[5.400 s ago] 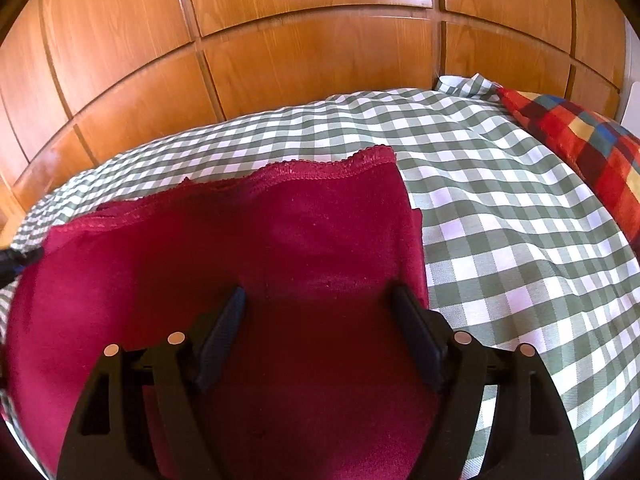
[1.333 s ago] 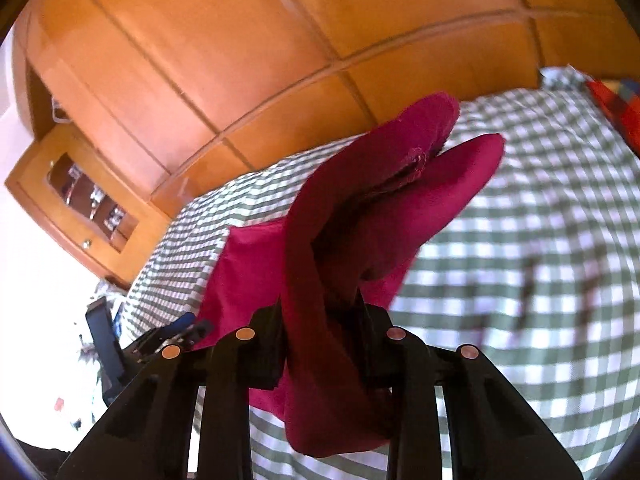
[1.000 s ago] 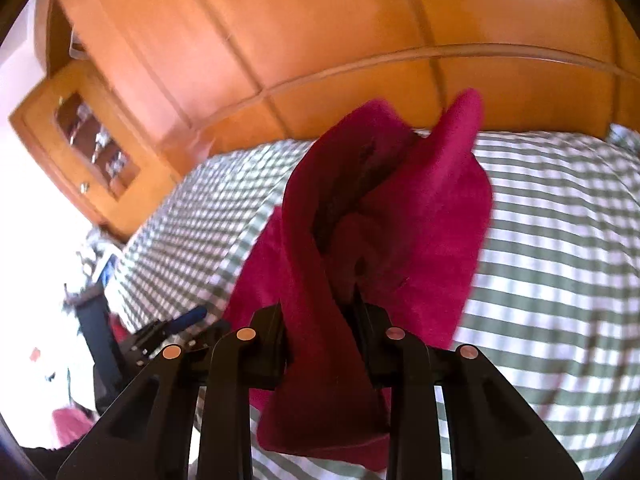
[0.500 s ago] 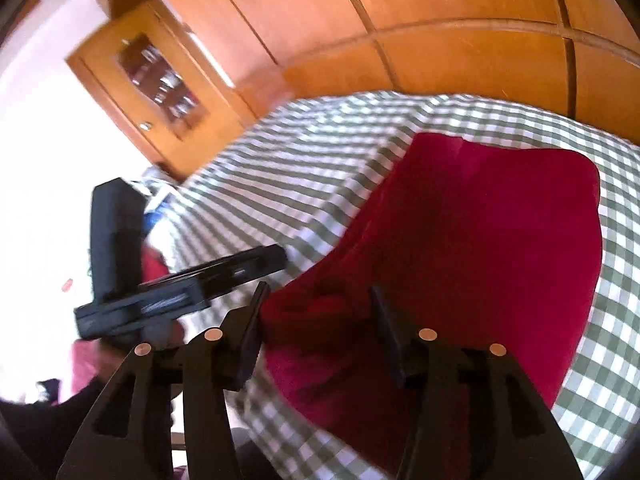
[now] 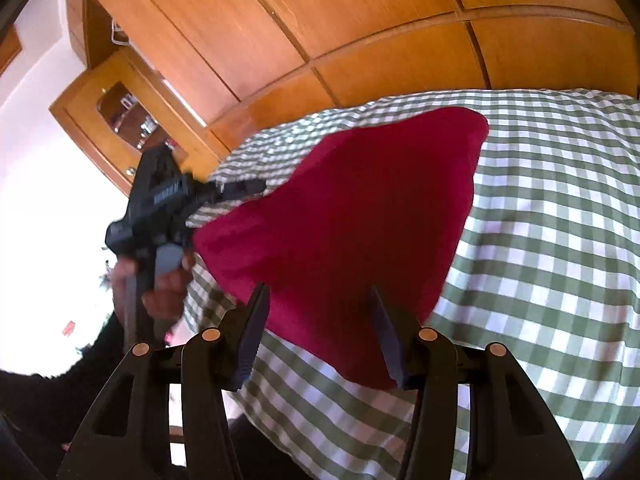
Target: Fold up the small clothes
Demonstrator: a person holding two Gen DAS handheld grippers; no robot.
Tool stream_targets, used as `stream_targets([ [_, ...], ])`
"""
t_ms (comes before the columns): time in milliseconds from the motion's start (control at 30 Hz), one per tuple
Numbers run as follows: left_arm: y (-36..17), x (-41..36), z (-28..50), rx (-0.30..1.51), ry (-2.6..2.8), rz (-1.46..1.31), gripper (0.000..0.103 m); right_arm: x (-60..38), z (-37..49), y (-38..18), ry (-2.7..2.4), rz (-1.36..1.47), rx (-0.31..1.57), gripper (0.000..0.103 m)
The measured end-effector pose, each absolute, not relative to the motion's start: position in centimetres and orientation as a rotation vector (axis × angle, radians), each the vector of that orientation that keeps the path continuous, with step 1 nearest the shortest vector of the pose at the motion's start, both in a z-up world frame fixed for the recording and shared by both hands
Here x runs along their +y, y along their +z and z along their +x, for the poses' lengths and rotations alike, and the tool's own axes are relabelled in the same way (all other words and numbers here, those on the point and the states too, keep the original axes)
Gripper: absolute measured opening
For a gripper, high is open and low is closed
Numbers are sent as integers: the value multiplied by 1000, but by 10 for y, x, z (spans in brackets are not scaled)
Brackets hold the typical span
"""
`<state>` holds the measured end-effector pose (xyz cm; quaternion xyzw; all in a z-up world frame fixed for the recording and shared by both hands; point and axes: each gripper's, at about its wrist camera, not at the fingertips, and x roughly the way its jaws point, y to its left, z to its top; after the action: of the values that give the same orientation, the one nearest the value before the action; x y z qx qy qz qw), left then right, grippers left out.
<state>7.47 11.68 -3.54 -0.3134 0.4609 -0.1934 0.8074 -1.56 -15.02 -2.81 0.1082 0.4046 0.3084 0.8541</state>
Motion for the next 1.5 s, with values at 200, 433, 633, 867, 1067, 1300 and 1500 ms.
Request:
stream_targets([
  [200, -37, 108, 97, 1029, -462, -716, 81, -154, -14, -33, 623, 243, 840, 51],
  [433, -34, 76, 116, 1083, -467, -554, 63, -165, -33, -52, 566, 182, 895, 75],
  [633, -9, 74, 110, 1017, -428, -434, 16, -144, -14, -68, 472, 149, 906, 36],
  [867, 21, 101, 65, 858, -366, -372, 14, -137, -22, -62, 517, 95, 896, 29],
  [1067, -39, 87, 68, 961, -196, -197, 17, -132, -21, -74, 554, 47, 962, 32],
  [1300, -17, 73, 50, 852, -141, -96, 17, -161, -19, -32, 595, 119, 906, 32],
  [1500, -14, 74, 38, 809, -91, -75, 13, -137, 20, -33, 580, 152, 869, 32],
])
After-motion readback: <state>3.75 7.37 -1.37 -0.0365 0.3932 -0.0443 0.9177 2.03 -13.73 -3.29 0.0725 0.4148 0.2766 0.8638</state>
